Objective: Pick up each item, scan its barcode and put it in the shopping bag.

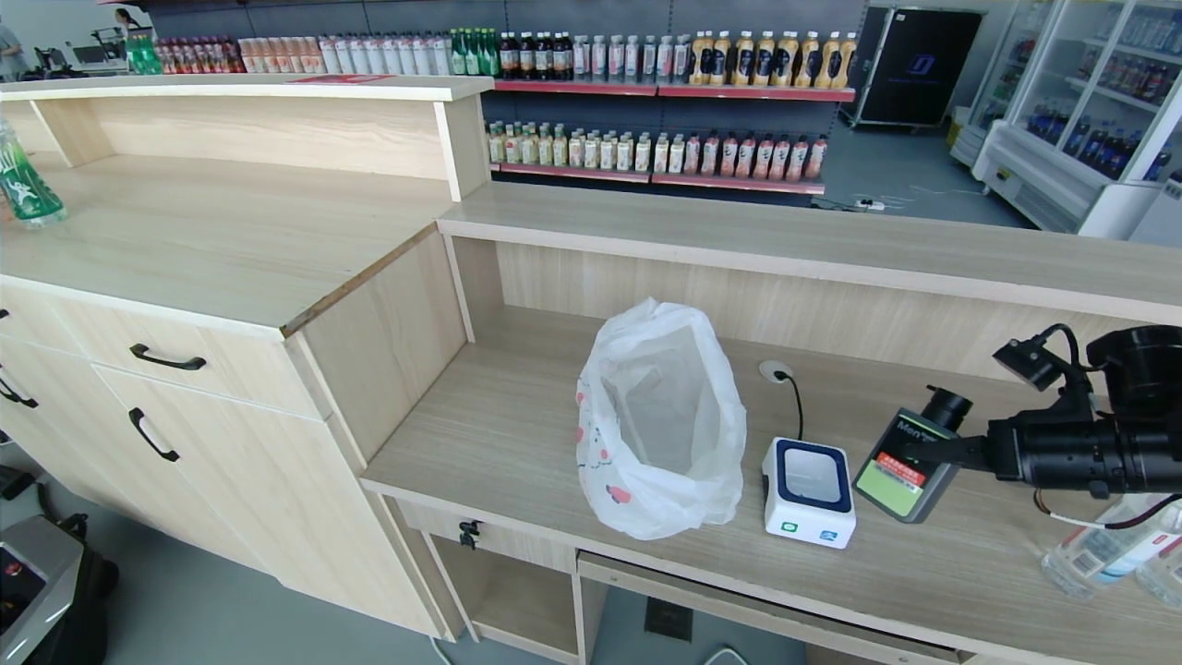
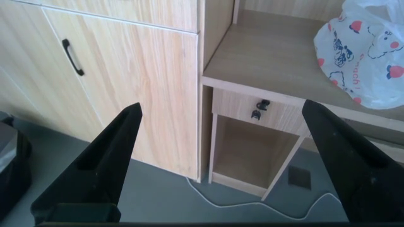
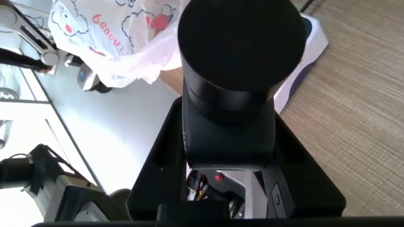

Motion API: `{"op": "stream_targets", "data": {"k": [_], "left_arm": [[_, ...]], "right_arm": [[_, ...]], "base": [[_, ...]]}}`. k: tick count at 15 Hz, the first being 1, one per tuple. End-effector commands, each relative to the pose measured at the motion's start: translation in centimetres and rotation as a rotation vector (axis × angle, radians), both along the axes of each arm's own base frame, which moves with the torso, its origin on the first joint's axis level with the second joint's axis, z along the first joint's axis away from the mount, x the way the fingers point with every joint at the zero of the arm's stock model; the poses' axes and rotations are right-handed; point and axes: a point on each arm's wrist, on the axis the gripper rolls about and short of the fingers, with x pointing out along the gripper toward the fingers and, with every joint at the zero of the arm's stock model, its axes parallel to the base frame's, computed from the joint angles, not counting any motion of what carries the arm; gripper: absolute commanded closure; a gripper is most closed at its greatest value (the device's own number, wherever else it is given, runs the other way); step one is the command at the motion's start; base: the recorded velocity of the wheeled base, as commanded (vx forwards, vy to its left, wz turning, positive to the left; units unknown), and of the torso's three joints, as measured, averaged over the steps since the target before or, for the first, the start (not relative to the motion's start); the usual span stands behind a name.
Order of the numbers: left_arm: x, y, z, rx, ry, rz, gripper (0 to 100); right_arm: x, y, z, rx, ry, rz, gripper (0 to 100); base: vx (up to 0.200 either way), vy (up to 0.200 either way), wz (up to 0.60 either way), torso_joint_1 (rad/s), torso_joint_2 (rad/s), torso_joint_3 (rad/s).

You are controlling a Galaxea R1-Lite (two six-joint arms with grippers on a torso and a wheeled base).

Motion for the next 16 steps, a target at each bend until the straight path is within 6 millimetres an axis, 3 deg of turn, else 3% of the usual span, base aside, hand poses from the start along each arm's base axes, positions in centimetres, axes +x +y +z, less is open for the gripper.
{"op": "stream_targets", "data": {"k": [1,16], "left_arm": [[0.0,0.0,0.0,0.0,0.0,0.001,0],[0.0,0.0,0.0,0.0,0.0,0.001,0]], "right_arm": [[0.7,0.2,-0.5,-0.002,-0.014,0.01,100],[5.1,3.2,-2.8,-0.02,-0.134,0.124,100]], "base": [[0.0,0.0,0.0,0.0,0.0,0.0],[0.0,0.0,0.0,0.0,0.0,0.0]]}}
